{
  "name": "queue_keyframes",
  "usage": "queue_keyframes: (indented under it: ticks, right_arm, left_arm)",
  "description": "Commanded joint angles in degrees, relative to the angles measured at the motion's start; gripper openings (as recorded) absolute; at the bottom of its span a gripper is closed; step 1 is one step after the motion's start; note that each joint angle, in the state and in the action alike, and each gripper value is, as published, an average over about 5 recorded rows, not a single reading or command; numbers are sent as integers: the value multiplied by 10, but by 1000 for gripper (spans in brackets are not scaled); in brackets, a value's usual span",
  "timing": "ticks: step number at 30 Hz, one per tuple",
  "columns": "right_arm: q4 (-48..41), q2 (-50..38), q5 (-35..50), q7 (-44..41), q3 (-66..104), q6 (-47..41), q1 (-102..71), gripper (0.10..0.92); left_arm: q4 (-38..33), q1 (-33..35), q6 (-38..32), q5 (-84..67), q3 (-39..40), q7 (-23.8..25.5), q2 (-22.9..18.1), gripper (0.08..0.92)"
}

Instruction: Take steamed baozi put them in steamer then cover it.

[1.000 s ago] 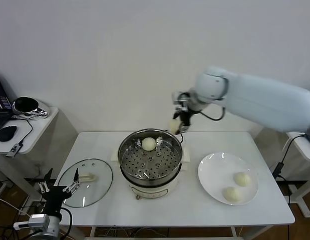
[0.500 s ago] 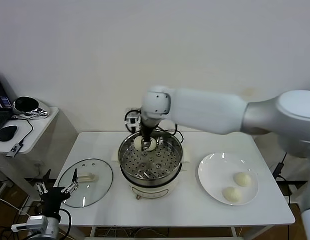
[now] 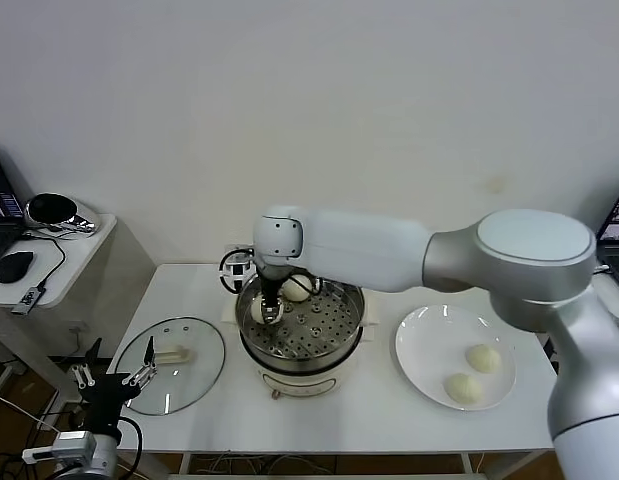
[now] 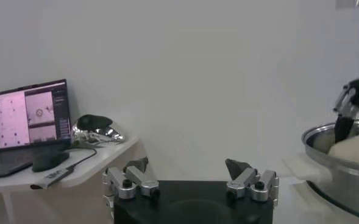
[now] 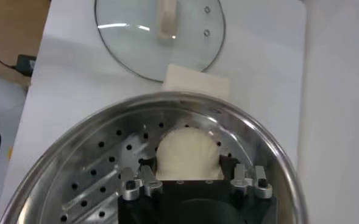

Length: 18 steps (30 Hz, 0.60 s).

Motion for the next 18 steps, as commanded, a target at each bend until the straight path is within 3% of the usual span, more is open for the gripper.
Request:
queue_keyframes:
  ticks: [1,6,11,18]
  right_arm:
    - [-2,-10,-4,-14,8,-2,4,736]
    - [69,-91,2,-76,20,12,77,817]
    - [175,-215,-7,-132,4,39,151,822]
    - [323,-429,-84,-185,-35,87,182,823]
  left_arm:
    - [-3,2,0,0,0,0,1,823]
    - [-7,-1,3,1,4,1,2,823]
    - [-9,-6,7,3,11,1,2,823]
    - [-8,-5,7,4,16,3,5,823]
